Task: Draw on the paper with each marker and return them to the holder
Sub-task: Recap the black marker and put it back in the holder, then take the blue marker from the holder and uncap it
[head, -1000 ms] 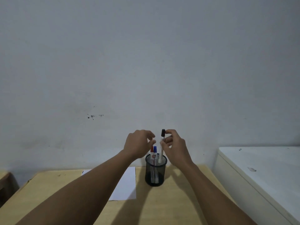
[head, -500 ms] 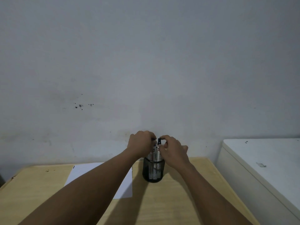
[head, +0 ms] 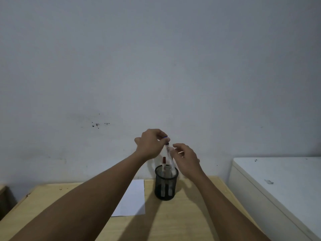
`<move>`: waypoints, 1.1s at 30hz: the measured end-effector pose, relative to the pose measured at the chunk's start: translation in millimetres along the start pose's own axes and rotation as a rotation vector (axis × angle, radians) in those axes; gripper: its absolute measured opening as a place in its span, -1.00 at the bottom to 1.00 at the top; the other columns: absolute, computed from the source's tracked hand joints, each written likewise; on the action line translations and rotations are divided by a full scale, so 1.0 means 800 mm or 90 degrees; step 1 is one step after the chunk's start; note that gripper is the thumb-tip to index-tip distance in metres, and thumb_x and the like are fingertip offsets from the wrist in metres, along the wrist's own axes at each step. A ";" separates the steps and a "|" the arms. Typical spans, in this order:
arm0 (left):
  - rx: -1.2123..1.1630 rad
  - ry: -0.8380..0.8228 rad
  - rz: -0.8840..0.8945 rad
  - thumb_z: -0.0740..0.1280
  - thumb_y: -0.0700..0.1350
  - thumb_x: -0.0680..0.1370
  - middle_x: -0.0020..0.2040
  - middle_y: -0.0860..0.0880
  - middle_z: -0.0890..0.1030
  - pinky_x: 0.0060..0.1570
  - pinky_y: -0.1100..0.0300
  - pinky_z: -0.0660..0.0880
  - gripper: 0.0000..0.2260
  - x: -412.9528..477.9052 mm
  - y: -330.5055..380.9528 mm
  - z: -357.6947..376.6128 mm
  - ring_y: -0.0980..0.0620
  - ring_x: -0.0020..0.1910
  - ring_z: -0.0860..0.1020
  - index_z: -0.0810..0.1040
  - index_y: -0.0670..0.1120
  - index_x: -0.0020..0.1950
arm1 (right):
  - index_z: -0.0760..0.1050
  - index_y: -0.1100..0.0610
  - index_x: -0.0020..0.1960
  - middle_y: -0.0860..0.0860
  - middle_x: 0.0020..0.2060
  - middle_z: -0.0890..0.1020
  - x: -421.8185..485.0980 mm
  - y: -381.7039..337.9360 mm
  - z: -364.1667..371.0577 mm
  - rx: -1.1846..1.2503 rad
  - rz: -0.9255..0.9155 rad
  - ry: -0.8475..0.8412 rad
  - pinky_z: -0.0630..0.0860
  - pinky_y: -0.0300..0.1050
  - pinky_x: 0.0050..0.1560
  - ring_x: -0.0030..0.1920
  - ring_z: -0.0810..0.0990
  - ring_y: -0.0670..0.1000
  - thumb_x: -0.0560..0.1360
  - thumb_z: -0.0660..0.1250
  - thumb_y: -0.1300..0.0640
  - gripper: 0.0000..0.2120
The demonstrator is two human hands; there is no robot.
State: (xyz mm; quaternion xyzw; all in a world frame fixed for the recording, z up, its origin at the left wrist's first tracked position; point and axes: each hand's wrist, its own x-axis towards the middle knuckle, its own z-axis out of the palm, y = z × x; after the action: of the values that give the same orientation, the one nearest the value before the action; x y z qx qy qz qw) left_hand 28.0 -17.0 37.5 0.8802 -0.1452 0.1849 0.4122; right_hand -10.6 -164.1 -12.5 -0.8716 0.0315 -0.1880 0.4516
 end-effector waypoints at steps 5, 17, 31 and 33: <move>-0.291 0.051 -0.060 0.50 0.05 0.42 -0.22 0.12 0.72 0.18 -0.06 0.51 -0.91 -0.017 0.020 -0.068 0.12 -0.06 0.66 0.69 0.07 -0.24 | 0.66 0.20 0.10 0.00 -0.19 0.74 -0.020 -0.048 -0.023 0.315 0.025 -0.046 0.50 -0.13 -0.05 -0.22 0.68 -0.13 0.52 0.50 0.15 -0.81; -0.306 0.019 -0.032 0.54 -0.12 0.45 -0.25 -0.10 0.65 -0.35 0.33 0.41 -0.86 -0.095 0.013 -0.182 0.07 -0.31 0.49 0.70 -0.16 -0.06 | 0.67 0.09 -0.07 -0.01 -0.19 0.73 -0.073 -0.146 -0.016 0.708 0.132 -0.130 0.51 0.02 -0.03 -0.13 0.69 0.00 0.48 0.54 0.10 -0.91; -0.025 -0.029 0.071 0.52 -0.07 0.47 -0.21 0.01 0.74 -0.09 0.08 0.60 -0.92 -0.134 -0.026 -0.228 0.12 -0.24 0.66 0.75 -0.05 -0.09 | 0.65 0.09 -0.05 -0.03 -0.18 0.73 -0.100 -0.186 0.034 0.463 0.001 -0.218 0.42 -0.07 0.01 -0.14 0.64 -0.04 0.57 0.45 0.12 -0.95; -0.041 -0.071 0.048 0.47 -0.04 0.52 -0.26 0.00 0.73 -0.22 0.18 0.52 -0.87 -0.136 -0.035 -0.236 0.10 -0.32 0.59 0.75 -0.07 -0.13 | 0.64 0.07 -0.07 -0.06 -0.18 0.73 -0.098 -0.184 0.040 0.460 -0.019 -0.239 0.40 -0.04 0.03 -0.10 0.65 -0.04 0.57 0.44 0.16 -0.96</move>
State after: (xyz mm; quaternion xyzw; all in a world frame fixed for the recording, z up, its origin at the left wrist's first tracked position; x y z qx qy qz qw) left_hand -96.3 158.8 81.8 0.8693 -0.2071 0.1462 0.4244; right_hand -89.0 -34.6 64.6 -0.6761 -0.1320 -0.0313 0.7242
